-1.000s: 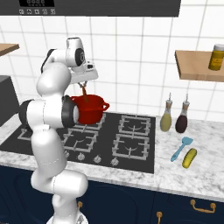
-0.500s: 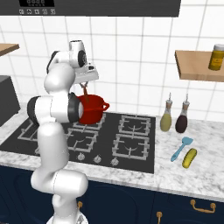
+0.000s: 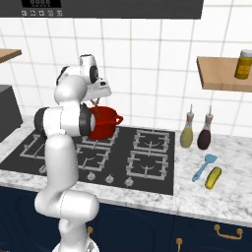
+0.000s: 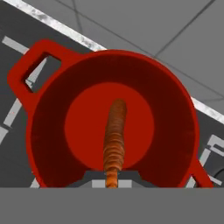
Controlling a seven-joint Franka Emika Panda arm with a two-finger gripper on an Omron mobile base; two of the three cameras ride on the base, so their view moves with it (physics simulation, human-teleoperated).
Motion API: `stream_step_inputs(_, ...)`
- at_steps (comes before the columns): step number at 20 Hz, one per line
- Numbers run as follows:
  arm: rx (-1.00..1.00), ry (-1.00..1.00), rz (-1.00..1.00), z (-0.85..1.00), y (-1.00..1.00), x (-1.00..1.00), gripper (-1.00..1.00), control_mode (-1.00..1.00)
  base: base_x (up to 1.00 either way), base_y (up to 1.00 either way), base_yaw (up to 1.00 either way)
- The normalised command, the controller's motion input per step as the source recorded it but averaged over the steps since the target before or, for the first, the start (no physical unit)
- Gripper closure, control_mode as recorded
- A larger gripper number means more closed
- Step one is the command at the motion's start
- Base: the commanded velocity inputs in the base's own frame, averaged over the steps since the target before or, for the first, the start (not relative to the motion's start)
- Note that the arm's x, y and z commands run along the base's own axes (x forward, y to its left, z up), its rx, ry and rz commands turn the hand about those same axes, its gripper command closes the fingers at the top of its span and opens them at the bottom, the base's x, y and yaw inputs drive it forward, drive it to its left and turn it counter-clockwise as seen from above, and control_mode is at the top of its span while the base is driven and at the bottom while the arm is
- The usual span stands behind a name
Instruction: Put the carrot and cucumber in the pot. Retrieve the spatula and lightly stir the vegetables in the pot.
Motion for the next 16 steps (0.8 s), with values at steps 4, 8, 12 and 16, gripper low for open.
stream_step_inputs(4, 0.00, 0.00, 0.00, -0.32, 0.00, 0.26, 1.00, -1.00, 0.00, 0.00, 0.00)
stream_step_inputs(8, 0.00, -0.07, 0.00, -0.42, 0.06, 0.10, 1.00, -1.00, 0.00, 0.00, 0.00)
stream_step_inputs(12, 0.00, -0.01, 0.00, -0.41, 0.04, 0.07, 1.00, -1.00, 0.00, 0.00, 0.00)
stream_step_inputs(16, 0.00, -0.03, 0.00, -0.56, 0.01, 0.00, 1.00, -1.00, 0.00, 0.00, 0.00)
